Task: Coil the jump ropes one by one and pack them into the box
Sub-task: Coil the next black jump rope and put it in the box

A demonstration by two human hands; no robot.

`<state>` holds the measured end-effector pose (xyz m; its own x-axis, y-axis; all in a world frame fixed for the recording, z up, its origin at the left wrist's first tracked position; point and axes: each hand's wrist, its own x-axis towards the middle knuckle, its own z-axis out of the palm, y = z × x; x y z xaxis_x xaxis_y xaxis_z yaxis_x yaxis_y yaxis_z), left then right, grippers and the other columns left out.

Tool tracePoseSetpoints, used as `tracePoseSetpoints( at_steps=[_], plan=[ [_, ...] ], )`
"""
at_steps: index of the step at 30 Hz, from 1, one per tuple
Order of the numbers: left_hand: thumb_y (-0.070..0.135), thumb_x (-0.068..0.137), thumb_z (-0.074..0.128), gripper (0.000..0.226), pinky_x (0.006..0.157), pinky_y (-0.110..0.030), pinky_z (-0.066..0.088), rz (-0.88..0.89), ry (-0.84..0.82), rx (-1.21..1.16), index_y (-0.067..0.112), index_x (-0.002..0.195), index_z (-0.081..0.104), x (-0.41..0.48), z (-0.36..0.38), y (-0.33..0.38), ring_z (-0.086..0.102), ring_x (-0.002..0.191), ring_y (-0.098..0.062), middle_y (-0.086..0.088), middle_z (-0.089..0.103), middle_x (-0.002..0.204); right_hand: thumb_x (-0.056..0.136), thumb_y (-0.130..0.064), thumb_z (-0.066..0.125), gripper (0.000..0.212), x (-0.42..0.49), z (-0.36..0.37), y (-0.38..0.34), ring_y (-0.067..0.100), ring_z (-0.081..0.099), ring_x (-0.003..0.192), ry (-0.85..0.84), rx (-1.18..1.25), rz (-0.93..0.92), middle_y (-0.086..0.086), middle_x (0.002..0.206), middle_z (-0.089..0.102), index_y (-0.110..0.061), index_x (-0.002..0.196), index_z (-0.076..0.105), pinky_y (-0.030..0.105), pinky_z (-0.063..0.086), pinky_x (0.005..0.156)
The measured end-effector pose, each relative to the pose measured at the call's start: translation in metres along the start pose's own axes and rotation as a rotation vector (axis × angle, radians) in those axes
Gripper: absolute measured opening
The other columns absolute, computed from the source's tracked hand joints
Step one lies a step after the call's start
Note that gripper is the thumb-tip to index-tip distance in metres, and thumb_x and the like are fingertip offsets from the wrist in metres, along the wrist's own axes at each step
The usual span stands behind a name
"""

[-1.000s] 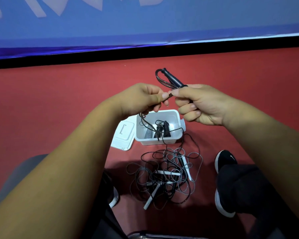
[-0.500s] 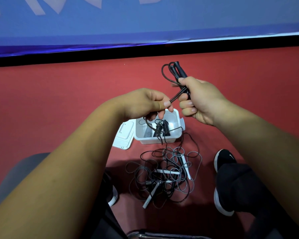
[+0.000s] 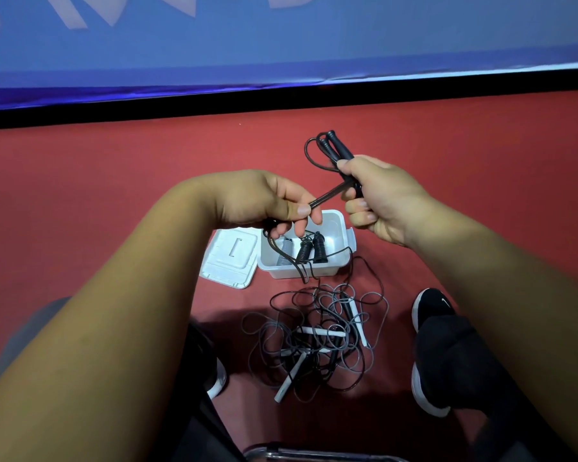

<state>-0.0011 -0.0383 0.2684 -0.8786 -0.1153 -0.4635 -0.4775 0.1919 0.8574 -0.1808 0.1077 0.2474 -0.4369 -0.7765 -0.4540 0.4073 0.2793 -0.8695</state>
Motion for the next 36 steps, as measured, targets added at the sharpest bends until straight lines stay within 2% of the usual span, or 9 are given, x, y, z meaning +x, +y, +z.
tracePoseSetpoints(
  at_steps=[11, 16, 20, 23, 26, 29, 31, 33, 36],
  plan=[
    [0.017, 0.106, 0.058, 0.019, 0.064, -0.026, 0.047, -0.059, 0.029, 0.041, 0.012, 0.111, 0.075, 0.004, 0.003, -0.004, 0.052, 0.069, -0.017, -0.006, 0.071, 0.091, 0.105, -0.023, 0.063, 0.023, 0.003, -0.002, 0.006, 0.01, 0.027, 0.049, -0.022, -0.026, 0.01, 0.007, 0.081, 0.046, -0.02, 0.127, 0.058, 0.021, 0.018, 0.04],
    [0.013, 0.11, 0.051, 0.02, 0.067, -0.025, 0.056, -0.115, 0.104, 0.039, 0.006, 0.107, 0.07, 0.009, 0.009, -0.008, 0.067, 0.072, -0.014, -0.007, 0.071, 0.086, 0.101, -0.025, 0.071, 0.023, 0.0, 0.002, 0.002, 0.01, 0.029, 0.051, -0.027, 0.034, 0.029, 0.005, 0.076, 0.048, -0.01, 0.113, 0.057, 0.022, 0.018, 0.041],
    [0.011, 0.112, 0.045, 0.024, 0.063, -0.022, 0.054, -0.179, 0.126, 0.143, 0.005, 0.098, 0.064, 0.015, 0.019, -0.015, 0.069, 0.07, -0.013, -0.012, 0.067, 0.083, 0.1, -0.025, 0.073, 0.028, -0.009, 0.008, 0.0, 0.009, 0.029, 0.051, -0.174, -0.043, 0.063, 0.002, 0.071, 0.051, -0.007, 0.116, 0.06, 0.021, 0.019, 0.04],
    [0.013, 0.109, 0.048, 0.022, 0.072, -0.033, 0.051, -0.191, 0.181, 0.276, 0.01, 0.096, 0.066, 0.02, 0.021, -0.021, 0.064, 0.078, -0.02, -0.008, 0.071, 0.084, 0.101, -0.022, 0.071, 0.02, -0.016, 0.006, -0.004, 0.008, 0.028, 0.052, -0.298, -0.09, 0.147, 0.004, 0.074, 0.056, -0.007, 0.109, 0.06, 0.02, 0.019, 0.041],
    [0.009, 0.109, 0.048, 0.021, 0.08, -0.041, 0.05, -0.116, 0.22, 0.154, -0.003, 0.108, 0.066, 0.02, 0.024, -0.018, 0.063, 0.088, -0.024, -0.012, 0.069, 0.091, 0.099, -0.019, 0.07, 0.015, -0.022, 0.001, -0.009, 0.005, 0.026, 0.05, -0.457, -0.132, 0.241, 0.005, 0.077, 0.058, -0.006, 0.098, 0.061, 0.02, 0.015, 0.045],
    [0.013, 0.098, 0.06, 0.023, 0.079, -0.032, 0.054, 0.042, 0.221, 0.0, -0.005, 0.111, 0.067, 0.014, 0.023, -0.009, 0.065, 0.087, -0.018, -0.011, 0.069, 0.095, 0.094, -0.017, 0.068, 0.014, -0.028, -0.005, -0.012, 0.003, 0.029, 0.046, -0.632, -0.18, 0.303, 0.006, 0.078, 0.057, -0.006, 0.09, 0.061, 0.019, 0.016, 0.045],
    [0.019, 0.082, 0.067, 0.04, 0.081, -0.031, 0.057, 0.122, 0.192, -0.082, -0.008, 0.112, 0.063, 0.011, 0.019, -0.007, 0.067, 0.09, -0.022, -0.02, 0.068, 0.101, 0.094, -0.015, 0.067, 0.014, -0.032, -0.01, -0.014, 0.002, 0.032, 0.044, -0.705, -0.206, 0.348, 0.008, 0.077, 0.057, -0.006, 0.085, 0.059, 0.018, 0.018, 0.042],
    [0.012, 0.085, 0.069, 0.03, 0.083, -0.033, 0.06, 0.163, 0.179, -0.167, -0.002, 0.11, 0.063, 0.013, 0.018, -0.009, 0.067, 0.097, -0.03, -0.03, 0.067, 0.11, 0.093, -0.013, 0.065, 0.013, -0.036, -0.011, -0.013, 0.002, 0.033, 0.04, -0.751, -0.251, 0.397, 0.009, 0.073, 0.057, -0.004, 0.094, 0.055, 0.017, 0.018, 0.04],
    [0.005, 0.098, 0.064, 0.003, 0.086, -0.037, 0.061, 0.165, 0.188, -0.288, 0.004, 0.1, 0.067, 0.019, 0.022, -0.004, 0.069, 0.101, -0.031, -0.025, 0.07, 0.118, 0.099, -0.007, 0.061, 0.017, -0.039, -0.012, -0.007, 0.003, 0.029, 0.041, -0.811, -0.322, 0.451, 0.011, 0.075, 0.057, -0.01, 0.112, 0.052, 0.019, 0.015, 0.041]
  ],
)
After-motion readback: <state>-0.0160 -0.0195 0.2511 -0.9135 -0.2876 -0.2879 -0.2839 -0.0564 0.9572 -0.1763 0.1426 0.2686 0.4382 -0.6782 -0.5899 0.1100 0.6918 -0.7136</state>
